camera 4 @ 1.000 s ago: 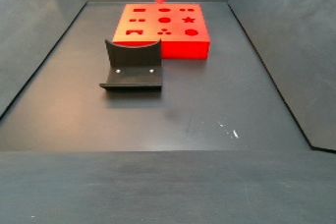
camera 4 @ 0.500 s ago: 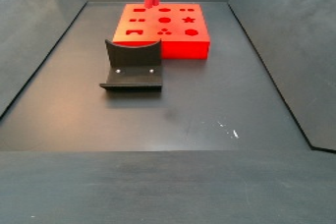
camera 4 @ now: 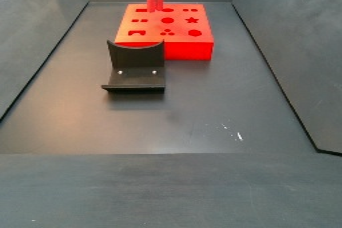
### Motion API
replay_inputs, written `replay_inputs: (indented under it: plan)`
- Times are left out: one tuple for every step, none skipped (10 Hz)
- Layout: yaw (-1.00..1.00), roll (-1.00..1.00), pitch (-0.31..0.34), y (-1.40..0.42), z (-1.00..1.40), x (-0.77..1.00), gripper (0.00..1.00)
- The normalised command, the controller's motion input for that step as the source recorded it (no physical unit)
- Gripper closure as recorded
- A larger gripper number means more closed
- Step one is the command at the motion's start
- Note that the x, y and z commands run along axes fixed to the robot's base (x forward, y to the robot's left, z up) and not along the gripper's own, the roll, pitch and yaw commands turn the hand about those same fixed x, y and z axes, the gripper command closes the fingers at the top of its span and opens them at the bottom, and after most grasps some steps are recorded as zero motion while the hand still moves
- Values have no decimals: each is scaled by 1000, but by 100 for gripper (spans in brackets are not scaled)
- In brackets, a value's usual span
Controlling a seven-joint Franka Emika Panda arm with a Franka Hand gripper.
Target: Insert the double-square object.
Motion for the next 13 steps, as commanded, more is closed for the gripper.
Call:
replay_inputs:
  plan:
    - [-503, 354, 74, -23, -9, 249, 100]
    - [-466, 159, 59, -89, 0, 460, 100]
    - [-443, 60, 71, -80, 0, 509, 100]
    - [-449, 7, 81, -120, 0, 500, 100]
    - [-489, 0, 96, -106, 0, 457, 100]
    - [-486, 0, 113, -89, 0, 434, 100]
    - [-571, 86, 210, 0, -180, 200, 100]
    - [-586, 181, 299, 0, -194, 6, 100]
    - [-577, 171, 311, 0, -174, 0, 100]
    - [-520, 159, 336, 0, -169, 49, 100]
    - [-466, 129, 324, -20, -71, 134, 100]
    - [-443, 84, 229, -180, 0, 254, 100]
    - [-449, 7, 143, -203, -23, 343, 100]
